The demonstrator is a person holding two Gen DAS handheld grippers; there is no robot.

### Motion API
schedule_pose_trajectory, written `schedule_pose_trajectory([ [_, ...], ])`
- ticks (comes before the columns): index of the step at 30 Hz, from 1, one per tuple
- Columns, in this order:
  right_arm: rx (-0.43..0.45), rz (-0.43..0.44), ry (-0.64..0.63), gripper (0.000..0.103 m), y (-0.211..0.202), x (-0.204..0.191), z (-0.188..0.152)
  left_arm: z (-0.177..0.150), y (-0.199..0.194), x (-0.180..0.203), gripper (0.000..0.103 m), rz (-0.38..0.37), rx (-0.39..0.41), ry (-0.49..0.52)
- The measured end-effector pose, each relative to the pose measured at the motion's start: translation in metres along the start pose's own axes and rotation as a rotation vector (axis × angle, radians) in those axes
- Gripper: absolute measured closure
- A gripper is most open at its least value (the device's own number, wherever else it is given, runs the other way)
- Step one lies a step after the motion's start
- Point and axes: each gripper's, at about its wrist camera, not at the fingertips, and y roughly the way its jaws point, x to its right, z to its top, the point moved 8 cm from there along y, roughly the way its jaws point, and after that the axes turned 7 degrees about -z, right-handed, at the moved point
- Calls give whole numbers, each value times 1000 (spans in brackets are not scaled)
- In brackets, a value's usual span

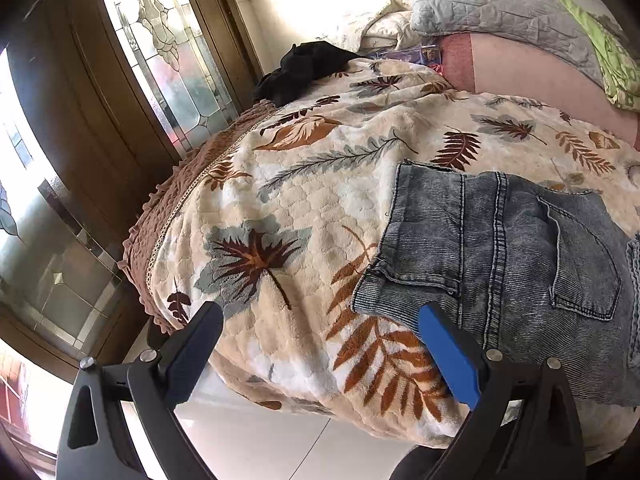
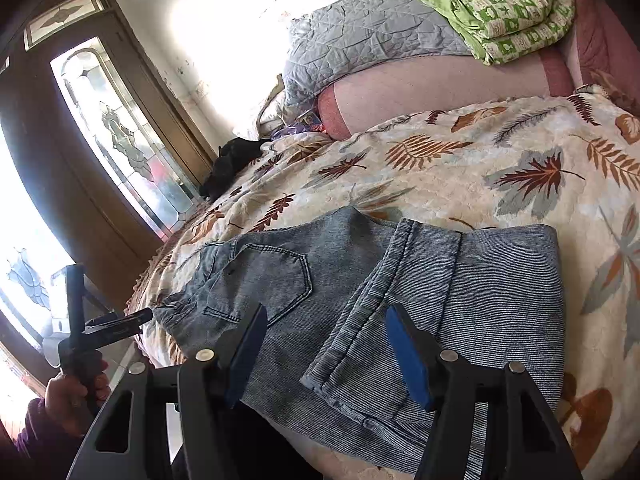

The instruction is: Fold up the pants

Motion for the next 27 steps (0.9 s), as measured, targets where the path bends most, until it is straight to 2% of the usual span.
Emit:
schedule_pose_trajectory([
  [14, 12, 1, 6, 37, -3, 3, 2, 12, -16, 11, 5, -10, 47, 26],
  [27, 8, 2, 13, 37, -4, 4, 2, 8, -11, 14, 5, -8, 33, 29],
])
